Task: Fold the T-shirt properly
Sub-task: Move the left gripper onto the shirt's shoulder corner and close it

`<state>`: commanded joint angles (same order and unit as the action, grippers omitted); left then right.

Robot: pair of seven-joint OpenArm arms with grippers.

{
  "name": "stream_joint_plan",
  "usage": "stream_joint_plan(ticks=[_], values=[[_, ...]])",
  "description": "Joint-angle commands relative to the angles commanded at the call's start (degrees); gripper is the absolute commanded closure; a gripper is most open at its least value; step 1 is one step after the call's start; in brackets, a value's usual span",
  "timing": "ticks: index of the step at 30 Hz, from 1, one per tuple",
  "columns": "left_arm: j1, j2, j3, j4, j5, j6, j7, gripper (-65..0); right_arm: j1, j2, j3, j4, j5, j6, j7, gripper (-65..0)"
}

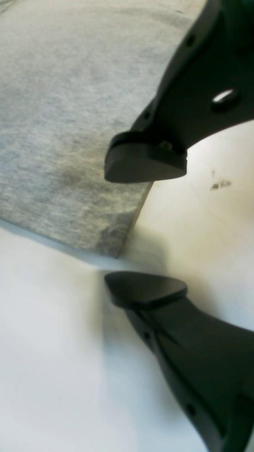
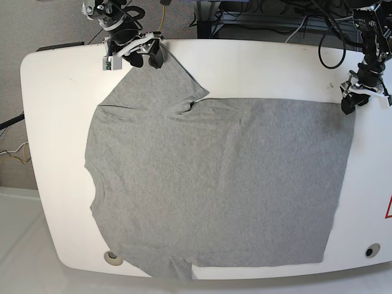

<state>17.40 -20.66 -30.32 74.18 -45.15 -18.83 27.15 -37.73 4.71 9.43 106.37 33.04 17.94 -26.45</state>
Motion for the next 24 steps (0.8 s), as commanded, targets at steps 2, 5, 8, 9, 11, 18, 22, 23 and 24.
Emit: stream_joint_plan(ticks=[2,5,8,9,11,18,22,23,24], values=[[-0.04,-0.01,0.02,-0.08,-0.06,-0.06,-0.01,-37.4,-0.04,-0.02,0.1,0.03,0.01,0.0,0.04,-36.3],[-0.62,-0.13,0.12,-0.5,-0.27,-0.58,0.11,-37.6,-0.1,-0.01,0.06,-0.04,-0.01,0.07,-0.19,-36.3],[-1.14,-0.27,0.3,-0.89,-0.65,-1.27,0.33,-37.7,-0.25,-0.01,0.06,-0.02,-0.02,0.1,-0.28,-36.2],[-1.23,-0.26,0.4,-0.93,-0.79,-1.35,0.28,-37.8,-0.24,0.0,0.05,-0.05,-0.02,0.11,-0.27,-36.2],[-1.34,-0.23,0.61,-0.99,-0.97,-1.55,0.13,-38.0,-0.19,-0.01,0.06,-0.08,-0.02,0.12,-0.24,-36.2],[-1.24,-0.16,1.36,-0.91,-0.49,-1.57,-1.07,-39.0,0.03,-0.01,0.13,0.12,-0.14,0.24,-0.52,-36.3],[-1.34,-0.12,1.75,-0.74,-0.27,-1.37,-1.42,-39.3,0.04,-0.03,0.11,0.15,-0.18,0.24,-0.55,-36.3],[-1.41,-0.12,1.99,-0.7,-0.21,-1.36,-1.34,-39.3,0.08,-0.03,0.13,0.18,-0.18,0.24,-0.57,-36.3],[-1.49,-0.13,2.23,-0.66,-0.15,-1.35,-1.26,-39.4,0.12,-0.02,0.14,0.2,-0.18,0.24,-0.59,-36.3]])
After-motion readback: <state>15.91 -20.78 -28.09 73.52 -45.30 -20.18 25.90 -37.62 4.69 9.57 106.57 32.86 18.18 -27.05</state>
